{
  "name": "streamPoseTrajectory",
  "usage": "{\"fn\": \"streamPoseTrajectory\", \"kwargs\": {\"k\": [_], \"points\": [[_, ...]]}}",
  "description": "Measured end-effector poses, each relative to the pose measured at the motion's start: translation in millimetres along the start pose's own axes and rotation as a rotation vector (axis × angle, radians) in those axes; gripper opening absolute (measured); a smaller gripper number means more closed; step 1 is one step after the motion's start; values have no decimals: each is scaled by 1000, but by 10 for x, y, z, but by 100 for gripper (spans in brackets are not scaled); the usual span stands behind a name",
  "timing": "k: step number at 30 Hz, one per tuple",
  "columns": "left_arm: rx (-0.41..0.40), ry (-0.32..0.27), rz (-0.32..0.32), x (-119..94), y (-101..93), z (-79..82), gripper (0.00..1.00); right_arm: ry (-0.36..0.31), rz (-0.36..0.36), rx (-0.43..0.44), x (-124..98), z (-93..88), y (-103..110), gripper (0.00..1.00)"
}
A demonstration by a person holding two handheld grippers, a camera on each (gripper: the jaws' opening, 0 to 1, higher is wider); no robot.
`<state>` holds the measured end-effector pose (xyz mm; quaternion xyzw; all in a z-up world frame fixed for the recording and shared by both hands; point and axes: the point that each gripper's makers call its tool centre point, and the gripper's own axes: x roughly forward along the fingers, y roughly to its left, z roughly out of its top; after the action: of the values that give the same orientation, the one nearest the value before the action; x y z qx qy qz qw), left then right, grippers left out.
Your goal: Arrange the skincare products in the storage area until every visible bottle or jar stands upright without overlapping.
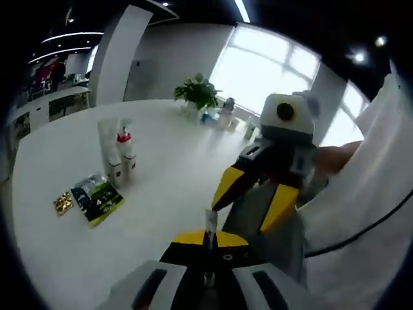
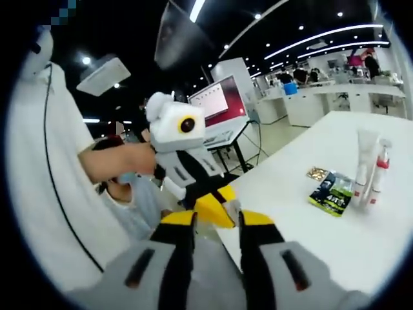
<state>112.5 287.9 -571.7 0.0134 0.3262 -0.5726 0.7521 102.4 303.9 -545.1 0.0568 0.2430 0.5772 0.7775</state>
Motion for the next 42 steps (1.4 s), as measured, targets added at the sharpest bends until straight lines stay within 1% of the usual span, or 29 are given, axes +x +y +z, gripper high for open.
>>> {"fn": "streamPoseTrajectory", "kwargs": {"k": [1,3,4,8,9,11,14,17,18,20,21,23,25,26,27,28,29,30,31,32,33,34,35,36,38,39,40,41,42], "points": [[2,-1,-3,2,-15,4,3,3,2,1,0,-7,6,26],[27,31,-14,18,-62,-44,3,17,14,2,-12,-43,38,23],[34,41,-36,22,-110,-65,3,23,18,6,-19,-56,48,22],[55,52,-74,2,-186,-78,3,25,47,60,-76,-90,96,15],[55,54,-83,0,-203,-80,3,25,49,70,-84,-90,99,12],[66,66,-124,2,-285,-94,3,44,52,77,-102,-124,117,4],[87,90,-132,25,-336,-116,3,68,62,76,-108,-161,164,3],[63,86,-144,31,-343,-127,5,71,61,51,-123,-168,175,2],[50,85,-146,35,-340,-129,9,71,63,69,-129,-171,179,2],[34,60,-93,48,-265,-88,22,66,61,64,-137,-171,173,1],[22,47,-69,51,-221,-67,27,63,54,68,-145,-180,157,1],[11,55,-76,30,-214,-80,29,55,55,84,-158,-189,148,1],[-3,44,-59,-2,-176,-79,34,40,53,100,-178,-190,125,1],[-22,38,-27,-38,-96,-96,36,30,52,112,-192,-184,106,1],[-35,35,-15,-66,-49,-116,38,18,50,124,-208,-169,88,1],[-68,32,11,-100,20,-148,39,1,47,138,-229,-146,64,1],[-91,23,23,-117,29,-152,42,-9,45,143,-244,-130,49,1],[-113,7,27,-135,44,-151,47,-18,40,149,-264,-114,25,1],[-160,-26,32,-158,67,-133,50,-21,35,152,-277,-108,4,1],[-172,-38,28,-164,66,-122,51,-25,34,162,-293,-99,-13,1],[-239,-80,9,-186,52,-86,50,-30,34,165,-299,-92,-17,1],[-304,-103,-8,-198,41,-65,49,-58,36,179,-320,-52,-36,1],[-409,-161,-45,-209,25,8,48,-69,40,189,-329,-37,-43,1],[-430,-183,-59,-213,14,36,46,-90,49,216,-336,-15,-47,1],[-538,-284,-146,-243,-56,174,35,-107,50,236,-345,-7,-71,1],[-562,-320,-160,-247,-43,210,29,-109,53,241,-346,-7,-72,1],[-580,-348,-171,-253,-34,237,27,-119,56,247,-348,-1,-74,1],[-621,-390,-169,-249,-11,281,27,-135,73,254,-352,17,-52,1],[-639,-394,-176,-238,-12,274,24,-142,74,262,-355,22,-49,1]]}}
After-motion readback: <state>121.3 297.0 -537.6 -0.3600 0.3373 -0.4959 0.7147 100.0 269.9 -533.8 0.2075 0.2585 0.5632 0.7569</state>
